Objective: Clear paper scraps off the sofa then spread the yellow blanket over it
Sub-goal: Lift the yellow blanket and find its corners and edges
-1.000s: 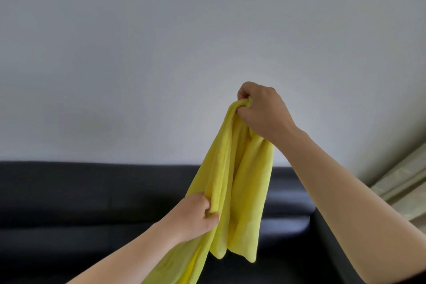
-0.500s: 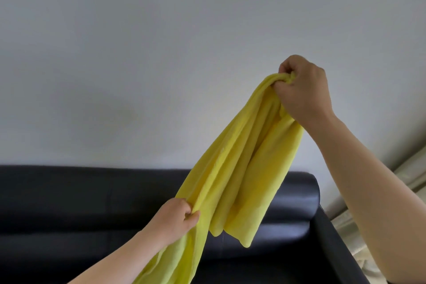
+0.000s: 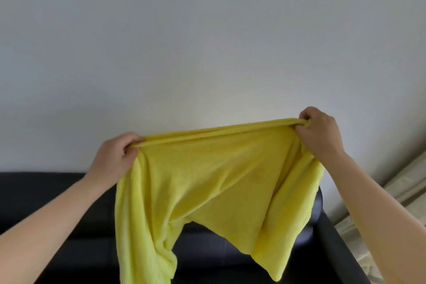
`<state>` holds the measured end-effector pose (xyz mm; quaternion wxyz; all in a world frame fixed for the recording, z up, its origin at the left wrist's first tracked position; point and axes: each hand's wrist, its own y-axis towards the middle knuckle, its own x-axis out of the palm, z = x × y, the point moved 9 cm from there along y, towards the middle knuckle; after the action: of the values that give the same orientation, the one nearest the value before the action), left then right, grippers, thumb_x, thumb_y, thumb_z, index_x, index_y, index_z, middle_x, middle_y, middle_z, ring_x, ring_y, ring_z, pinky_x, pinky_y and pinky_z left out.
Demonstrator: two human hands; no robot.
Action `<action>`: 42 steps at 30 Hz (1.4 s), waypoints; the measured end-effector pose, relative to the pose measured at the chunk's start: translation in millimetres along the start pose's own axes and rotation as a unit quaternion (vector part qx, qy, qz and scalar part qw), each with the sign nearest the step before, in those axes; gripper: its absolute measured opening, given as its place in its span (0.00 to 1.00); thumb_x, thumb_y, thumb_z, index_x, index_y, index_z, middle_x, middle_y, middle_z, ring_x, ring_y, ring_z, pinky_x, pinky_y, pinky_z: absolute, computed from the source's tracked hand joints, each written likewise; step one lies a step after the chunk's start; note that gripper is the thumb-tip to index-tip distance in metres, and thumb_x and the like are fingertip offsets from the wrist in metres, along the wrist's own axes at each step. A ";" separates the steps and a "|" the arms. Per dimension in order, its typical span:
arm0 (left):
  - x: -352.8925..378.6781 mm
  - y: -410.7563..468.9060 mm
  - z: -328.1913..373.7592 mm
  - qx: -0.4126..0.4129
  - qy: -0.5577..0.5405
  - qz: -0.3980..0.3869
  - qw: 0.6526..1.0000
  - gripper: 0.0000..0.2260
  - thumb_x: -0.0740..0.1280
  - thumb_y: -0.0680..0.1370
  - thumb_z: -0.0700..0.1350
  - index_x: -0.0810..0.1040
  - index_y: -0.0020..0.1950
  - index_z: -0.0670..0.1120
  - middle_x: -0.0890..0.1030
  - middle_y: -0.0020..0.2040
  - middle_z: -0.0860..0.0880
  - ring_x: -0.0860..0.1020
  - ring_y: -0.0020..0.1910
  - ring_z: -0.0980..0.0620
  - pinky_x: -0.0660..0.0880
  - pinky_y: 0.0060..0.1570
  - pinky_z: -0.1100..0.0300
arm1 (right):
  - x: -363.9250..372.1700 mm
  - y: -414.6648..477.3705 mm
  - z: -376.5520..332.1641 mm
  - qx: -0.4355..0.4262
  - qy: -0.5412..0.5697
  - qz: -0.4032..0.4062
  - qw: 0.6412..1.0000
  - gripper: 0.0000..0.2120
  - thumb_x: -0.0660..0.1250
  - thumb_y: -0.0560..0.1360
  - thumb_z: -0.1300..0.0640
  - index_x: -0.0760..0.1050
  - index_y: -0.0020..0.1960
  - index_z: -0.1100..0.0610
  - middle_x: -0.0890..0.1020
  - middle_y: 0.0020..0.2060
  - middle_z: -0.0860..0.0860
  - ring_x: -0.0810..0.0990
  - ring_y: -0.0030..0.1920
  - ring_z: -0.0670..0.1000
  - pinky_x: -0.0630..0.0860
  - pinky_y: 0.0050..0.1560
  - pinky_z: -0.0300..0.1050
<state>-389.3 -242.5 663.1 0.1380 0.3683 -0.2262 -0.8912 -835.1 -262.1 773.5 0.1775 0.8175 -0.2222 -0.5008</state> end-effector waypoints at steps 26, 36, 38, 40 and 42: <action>-21.8 60.4 26.8 -0.026 0.168 -0.136 0.976 0.06 0.60 0.79 0.39 0.76 0.49 0.46 0.79 0.44 0.45 0.76 0.44 0.44 0.66 0.40 0.57 | 43.3 -3.2 36.5 0.051 0.058 -0.051 0.996 0.04 0.66 0.73 0.60 0.71 0.41 0.54 0.75 0.34 0.48 0.72 0.35 0.50 0.65 0.31 0.42; -18.2 46.7 39.3 -0.023 0.082 -0.072 0.994 0.06 0.63 0.78 0.37 0.77 0.47 0.47 0.78 0.41 0.50 0.76 0.44 0.47 0.66 0.42 0.59 | 49.2 -14.8 48.0 0.075 0.071 -0.016 0.994 0.02 0.64 0.73 0.62 0.72 0.44 0.56 0.75 0.33 0.49 0.72 0.34 0.50 0.67 0.31 0.41; -10.1 40.4 49.7 0.009 0.072 -0.080 0.994 0.06 0.62 0.78 0.37 0.75 0.46 0.48 0.76 0.38 0.52 0.75 0.39 0.49 0.66 0.37 0.60 | 50.0 -16.3 50.6 0.084 0.078 -0.001 0.993 0.02 0.63 0.73 0.62 0.72 0.45 0.56 0.75 0.33 0.49 0.72 0.34 0.51 0.67 0.31 0.43; -3.0 36.9 56.2 0.010 0.039 -0.091 0.995 0.07 0.62 0.78 0.37 0.76 0.46 0.47 0.78 0.38 0.50 0.75 0.39 0.51 0.68 0.37 0.63 | 50.4 -17.9 52.3 0.096 0.077 0.001 0.992 0.02 0.63 0.73 0.62 0.72 0.45 0.57 0.75 0.33 0.49 0.73 0.35 0.54 0.66 0.30 0.43; 7.0 34.7 54.5 0.014 0.066 -0.119 0.991 0.09 0.62 0.78 0.37 0.75 0.43 0.51 0.78 0.39 0.48 0.76 0.40 0.47 0.68 0.37 0.62 | 55.6 -20.5 56.5 0.113 0.071 -0.015 0.991 0.02 0.63 0.73 0.62 0.72 0.45 0.56 0.74 0.33 0.48 0.73 0.37 0.55 0.66 0.31 0.42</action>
<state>-430.5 -258.7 710.6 0.0404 0.4522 -0.1834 -0.8719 -859.8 -278.8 697.3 0.0916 0.8690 -0.2523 -0.4157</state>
